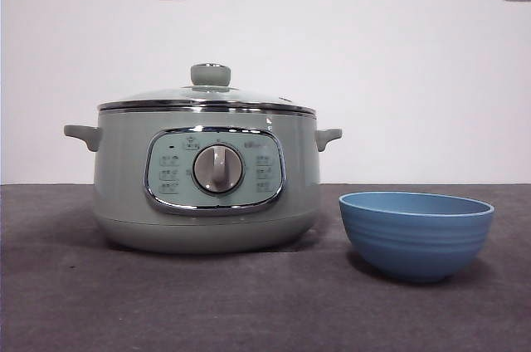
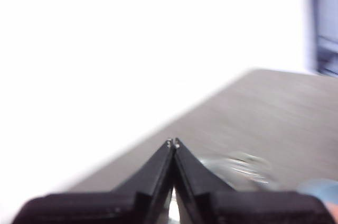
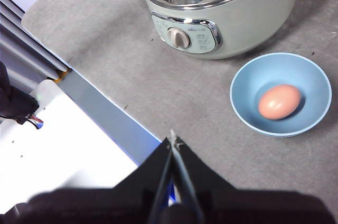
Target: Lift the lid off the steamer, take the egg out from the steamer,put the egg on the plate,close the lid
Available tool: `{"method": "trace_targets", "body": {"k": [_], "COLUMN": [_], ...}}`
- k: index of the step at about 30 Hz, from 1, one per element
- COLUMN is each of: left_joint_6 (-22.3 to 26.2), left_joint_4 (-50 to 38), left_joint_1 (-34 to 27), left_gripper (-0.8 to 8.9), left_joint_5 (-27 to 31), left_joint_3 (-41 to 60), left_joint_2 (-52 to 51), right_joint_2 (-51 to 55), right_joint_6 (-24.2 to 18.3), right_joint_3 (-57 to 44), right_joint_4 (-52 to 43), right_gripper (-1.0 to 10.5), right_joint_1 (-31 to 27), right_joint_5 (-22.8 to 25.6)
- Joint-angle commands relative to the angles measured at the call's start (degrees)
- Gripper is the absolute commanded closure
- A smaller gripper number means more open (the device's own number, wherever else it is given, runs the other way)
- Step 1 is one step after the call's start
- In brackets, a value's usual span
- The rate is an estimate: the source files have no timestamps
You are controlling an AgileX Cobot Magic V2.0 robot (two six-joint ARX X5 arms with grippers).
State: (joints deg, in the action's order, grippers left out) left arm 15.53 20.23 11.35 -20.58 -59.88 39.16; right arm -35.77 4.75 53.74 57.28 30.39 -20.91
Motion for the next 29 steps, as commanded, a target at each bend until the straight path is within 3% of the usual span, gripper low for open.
{"method": "trace_targets", "body": {"k": [1,7,14,29], "left_joint_6": [1.2,1.16,-1.49,-6.67], "left_joint_4": [-7.8,-12.57,-13.11,-11.39], "left_joint_1": [-3.54,-8.33,-11.54,-13.33], "left_gripper": [8.17,8.17,8.17,8.17], "left_joint_5": [1.86,8.55,8.5,10.03], "left_joint_3": [13.27,31.71,46.21,59.67], "left_joint_2": [-7.52,-19.1,-28.98,-39.04], "right_joint_2": [0.02,0.04,0.02,0.02], "right_joint_6": [0.33,0.33,0.33,0.33], "right_joint_3": [0.0,0.0,0.0,0.0], "right_joint_4": [-0.17,-0.17,-0.17,-0.17], "right_gripper": [9.5,9.5,9.5,9.5], "right_joint_1": [0.09,0.09,0.09,0.09], "right_joint_5": [0.07,0.07,0.09,0.07]}}
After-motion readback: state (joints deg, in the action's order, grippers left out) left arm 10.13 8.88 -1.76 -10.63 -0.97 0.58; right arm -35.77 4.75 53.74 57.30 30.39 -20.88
